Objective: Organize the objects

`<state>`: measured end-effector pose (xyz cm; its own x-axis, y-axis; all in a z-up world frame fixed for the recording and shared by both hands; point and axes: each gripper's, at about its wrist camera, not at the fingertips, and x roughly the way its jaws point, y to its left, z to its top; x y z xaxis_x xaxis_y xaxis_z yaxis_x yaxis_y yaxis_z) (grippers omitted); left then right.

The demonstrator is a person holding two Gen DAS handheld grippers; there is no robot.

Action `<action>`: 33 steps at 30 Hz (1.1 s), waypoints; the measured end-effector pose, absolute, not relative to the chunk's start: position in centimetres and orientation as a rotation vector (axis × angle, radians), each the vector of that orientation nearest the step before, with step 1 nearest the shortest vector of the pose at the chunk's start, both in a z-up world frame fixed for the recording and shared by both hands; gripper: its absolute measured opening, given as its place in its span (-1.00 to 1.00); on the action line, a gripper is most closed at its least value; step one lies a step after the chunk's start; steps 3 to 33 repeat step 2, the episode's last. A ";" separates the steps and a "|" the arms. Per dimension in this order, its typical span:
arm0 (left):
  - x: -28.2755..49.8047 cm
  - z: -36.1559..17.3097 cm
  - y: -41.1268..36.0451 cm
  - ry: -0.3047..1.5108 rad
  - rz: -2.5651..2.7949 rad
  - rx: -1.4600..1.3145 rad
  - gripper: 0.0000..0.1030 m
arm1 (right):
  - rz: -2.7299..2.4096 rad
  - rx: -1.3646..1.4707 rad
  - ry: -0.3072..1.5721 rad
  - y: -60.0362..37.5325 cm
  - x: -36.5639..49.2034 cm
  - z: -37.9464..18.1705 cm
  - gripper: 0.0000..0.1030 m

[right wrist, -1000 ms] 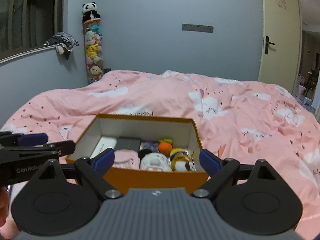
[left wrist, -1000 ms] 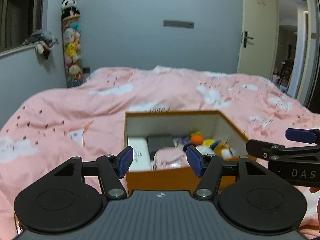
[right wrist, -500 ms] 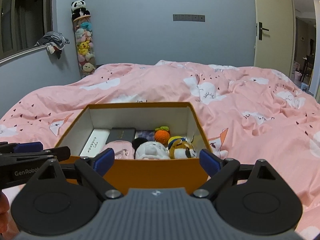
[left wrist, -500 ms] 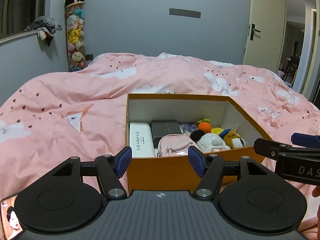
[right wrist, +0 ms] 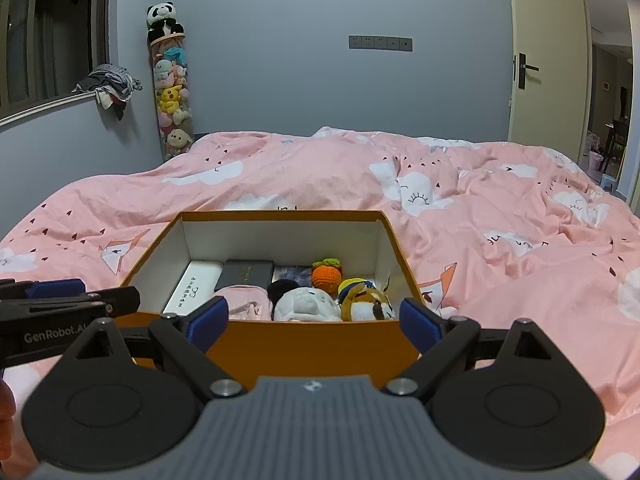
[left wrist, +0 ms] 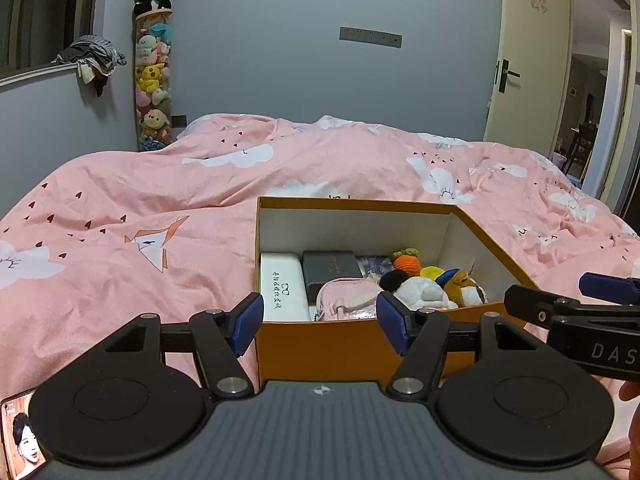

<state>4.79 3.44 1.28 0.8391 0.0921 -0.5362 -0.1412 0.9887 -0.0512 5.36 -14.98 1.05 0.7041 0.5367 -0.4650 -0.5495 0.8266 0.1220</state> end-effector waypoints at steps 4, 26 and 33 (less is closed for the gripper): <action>4.9 1.3 3.5 0.563 0.126 -0.091 0.47 | 0.605 -0.029 0.510 -15.0 5.4 1.0 0.80; 4.9 1.3 3.5 0.563 0.126 -0.091 0.47 | 0.605 -0.029 0.510 -15.0 5.4 1.0 0.80; 4.9 1.3 3.5 0.563 0.126 -0.091 0.47 | 0.605 -0.029 0.510 -15.0 5.4 1.0 0.80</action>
